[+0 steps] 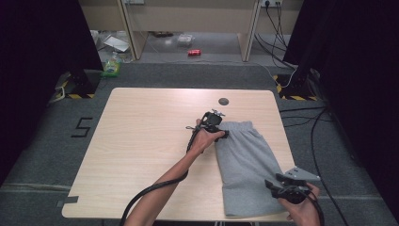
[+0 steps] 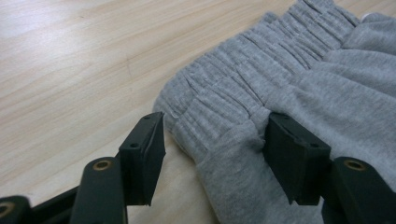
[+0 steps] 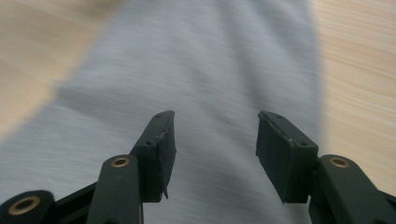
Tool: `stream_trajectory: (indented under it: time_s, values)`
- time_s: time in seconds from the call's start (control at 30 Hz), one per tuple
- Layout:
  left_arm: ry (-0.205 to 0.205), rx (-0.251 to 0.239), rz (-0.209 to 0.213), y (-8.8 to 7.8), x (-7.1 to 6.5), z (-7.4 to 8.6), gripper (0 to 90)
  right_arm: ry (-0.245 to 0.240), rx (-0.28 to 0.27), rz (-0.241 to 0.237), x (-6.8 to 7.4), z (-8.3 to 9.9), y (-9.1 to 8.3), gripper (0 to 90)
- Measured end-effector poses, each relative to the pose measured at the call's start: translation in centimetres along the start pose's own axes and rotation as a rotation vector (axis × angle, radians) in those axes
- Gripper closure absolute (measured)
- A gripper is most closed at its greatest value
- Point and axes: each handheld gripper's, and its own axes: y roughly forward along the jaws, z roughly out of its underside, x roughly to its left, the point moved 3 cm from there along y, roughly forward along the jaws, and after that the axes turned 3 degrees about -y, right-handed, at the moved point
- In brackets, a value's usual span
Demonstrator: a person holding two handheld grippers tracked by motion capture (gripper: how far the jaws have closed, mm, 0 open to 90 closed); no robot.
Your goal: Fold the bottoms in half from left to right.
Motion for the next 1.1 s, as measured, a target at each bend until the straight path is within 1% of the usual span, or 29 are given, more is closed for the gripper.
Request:
stream_trajectory:
  time_s: [0.03, 0.13, 0.27, 0.3, 0.37, 0.43, 0.53, 0.6, 0.63, 0.67, 0.7, 0.73, 0.77, 0.8, 0.83, 0.87, 0.9, 1.0, 1.1]
  values:
    - [-0.001, 0.0, 0.0, 0.1, 0.0, 0.0, 39.3, -0.014, -0.008, -0.025, 0.9, -0.1, 0.1, 47.4]
    - [-0.002, 0.001, -0.007, 0.3, 0.0, 0.0, 40.9, -0.036, -0.015, -0.093, 3.5, -0.3, 0.8, 47.3]
    - [-0.013, -0.008, -0.019, 0.9, 0.2, 0.0, 48.3, -0.091, -0.001, -0.161, 6.9, -0.1, 1.9, 47.3]
    - [-0.01, -0.008, -0.021, 0.9, 0.2, 0.0, 49.5, -0.101, -0.003, -0.177, 7.7, -0.1, 2.0, 47.3]
    - [0.002, -0.004, -0.025, 0.9, 0.1, -0.2, 51.3, -0.121, -0.005, -0.204, 9.1, -0.2, 2.2, 47.3]
    - [-0.001, -0.002, -0.023, 0.9, 0.2, -0.4, 53.5, -0.131, -0.013, -0.229, 10.4, -0.2, 2.5, 47.5]
    - [-0.006, -0.005, -0.023, 0.9, 0.4, -0.7, 56.5, -0.147, 0.001, -0.259, 11.9, 0.0, 3.1, 47.7]
    - [-0.005, -0.006, -0.023, 1.0, 0.4, -0.7, 57.1, -0.163, 0.024, -0.27, 12.5, 0.3, 3.7, 48.4]
    - [0.0, -0.005, -0.022, 1.0, 0.4, -0.7, 57.4, -0.165, 0.038, -0.268, 12.7, 0.5, 4.0, 49.8]
    - [0.006, -0.004, -0.02, 1.0, 0.5, -0.8, 58.0, -0.178, 0.051, -0.262, 12.7, 0.7, 4.3, 52.0]
    - [0.007, -0.004, -0.019, 0.9, 0.5, -0.8, 58.8, -0.186, 0.068, -0.26, 12.8, 1.0, 4.5, 56.6]
    - [0.007, -0.004, -0.018, 0.9, 0.5, -0.8, 60.0, -0.194, 0.076, -0.259, 12.8, 1.2, 4.7, 62.8]
    - [0.008, -0.004, -0.017, 0.9, 0.6, -0.9, 61.4, -0.206, 0.084, -0.254, 12.8, 1.3, 4.9, 66.9]
    - [0.01, -0.004, -0.017, 0.9, 0.6, -0.9, 62.6, -0.211, 0.08, -0.248, 12.8, 1.3, 4.9, 72.5]
    - [0.014, -0.003, -0.017, 0.9, 0.6, -0.9, 63.5, -0.225, 0.081, -0.25, 12.8, 1.2, 4.9, 80.0]
    - [0.02, -0.003, -0.017, 0.8, 0.6, -1.0, 64.3, -0.22, 0.08, -0.262, 12.8, 1.2, 5.0, 83.2]
    - [0.02, -0.003, -0.018, 0.8, 0.7, -1.0, 65.2, -0.219, 0.076, -0.268, 12.8, 1.2, 5.2, 84.5]
    - [0.019, 0.0, -0.018, 0.8, 1.0, -1.1, 67.3, -0.241, 0.077, -0.269, 13.2, 0.9, 5.4, 85.5]
    - [0.016, 0.005, -0.016, 0.8, 1.5, -1.2, 69.4, -0.25, 0.074, -0.294, 13.9, 0.5, 5.9, 85.7]
